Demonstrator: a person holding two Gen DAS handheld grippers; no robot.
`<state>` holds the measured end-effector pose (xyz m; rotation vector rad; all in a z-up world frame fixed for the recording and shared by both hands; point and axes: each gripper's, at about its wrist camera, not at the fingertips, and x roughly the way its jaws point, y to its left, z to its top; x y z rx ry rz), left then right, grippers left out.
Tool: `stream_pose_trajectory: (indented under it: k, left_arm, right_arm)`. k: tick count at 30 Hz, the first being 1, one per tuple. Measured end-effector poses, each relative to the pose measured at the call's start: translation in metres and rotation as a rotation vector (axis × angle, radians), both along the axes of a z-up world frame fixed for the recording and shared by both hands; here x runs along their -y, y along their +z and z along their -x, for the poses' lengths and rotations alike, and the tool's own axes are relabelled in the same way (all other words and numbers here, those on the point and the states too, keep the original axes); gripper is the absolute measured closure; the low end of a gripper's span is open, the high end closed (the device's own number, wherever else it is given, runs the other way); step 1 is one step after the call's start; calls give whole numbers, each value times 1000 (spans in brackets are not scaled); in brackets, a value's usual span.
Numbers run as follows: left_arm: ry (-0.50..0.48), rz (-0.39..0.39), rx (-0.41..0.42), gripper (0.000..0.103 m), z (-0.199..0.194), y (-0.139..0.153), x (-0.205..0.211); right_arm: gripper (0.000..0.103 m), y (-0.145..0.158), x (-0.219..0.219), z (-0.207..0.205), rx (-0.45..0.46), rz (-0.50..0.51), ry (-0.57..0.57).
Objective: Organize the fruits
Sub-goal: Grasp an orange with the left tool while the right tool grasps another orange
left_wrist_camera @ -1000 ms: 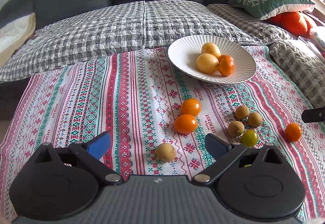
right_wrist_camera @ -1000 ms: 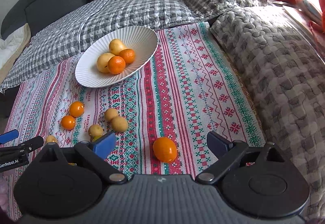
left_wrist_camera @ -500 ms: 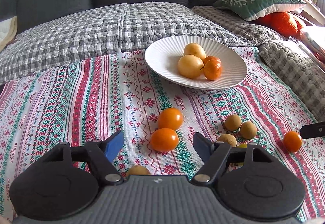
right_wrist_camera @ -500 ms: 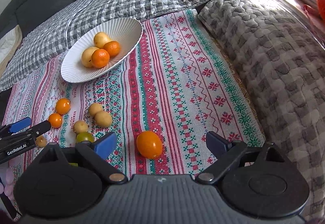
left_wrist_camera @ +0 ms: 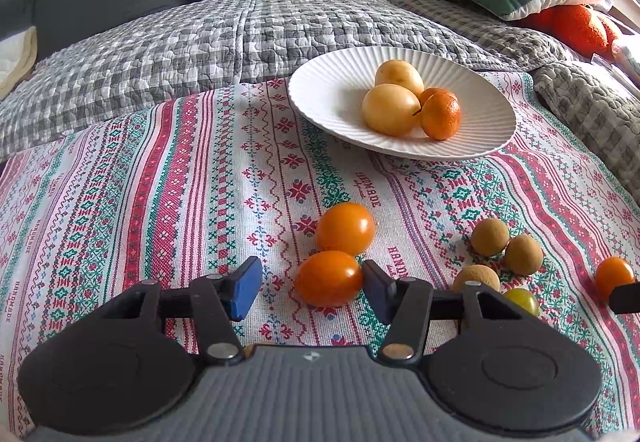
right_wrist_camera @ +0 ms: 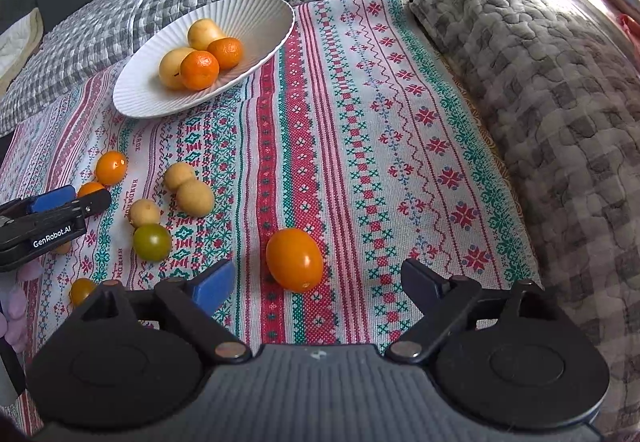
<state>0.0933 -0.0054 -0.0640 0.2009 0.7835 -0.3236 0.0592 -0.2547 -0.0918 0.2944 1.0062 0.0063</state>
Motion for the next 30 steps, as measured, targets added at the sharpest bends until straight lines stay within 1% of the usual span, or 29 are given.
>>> stream_pose_trajectory:
  k: [4,5,6,13,16,18,22,24,29,30]
  left_arm:
    - [-6,4,-5,63,-1,-2,3]
    - [-11,5,-5,70,-1,-2,4]
    - [-16,4,-7,72,-1,-2,5]
    - [-26,-16,-10,72,2,3,5]
    - [-34,-26,-13,72,7,7,3]
    - [-49,-38,-19,72,13,10,4]
    - [-71,-57,-40,72,22,12,6]
    - [-74,-47,-61,72,25,12,6]
    - [-68,-8,-93,72,30,15,4]
    - [-65,0,-100,72,30,15,3]
  right_arm:
    - [17,-3,-1,-1,-9,8,2]
    - [18,-4,-1,-1,-12,10,2]
    - [18,-5,-2,-2,-14,12,3]
    - [22,-6,-1,-3,-13,17,-6]
    - [28,-5,-2,-2,4,22,2]
    - [34,-6,-4,-3,17,33,21]
    - [38,-6,-12,-4,33,68,68]
    - [45,-5,-17,-4,40,94,82]
    - [50,-6,-23,-5,54,137,101]
    - [53,-6,-23,-5,57,145,104]
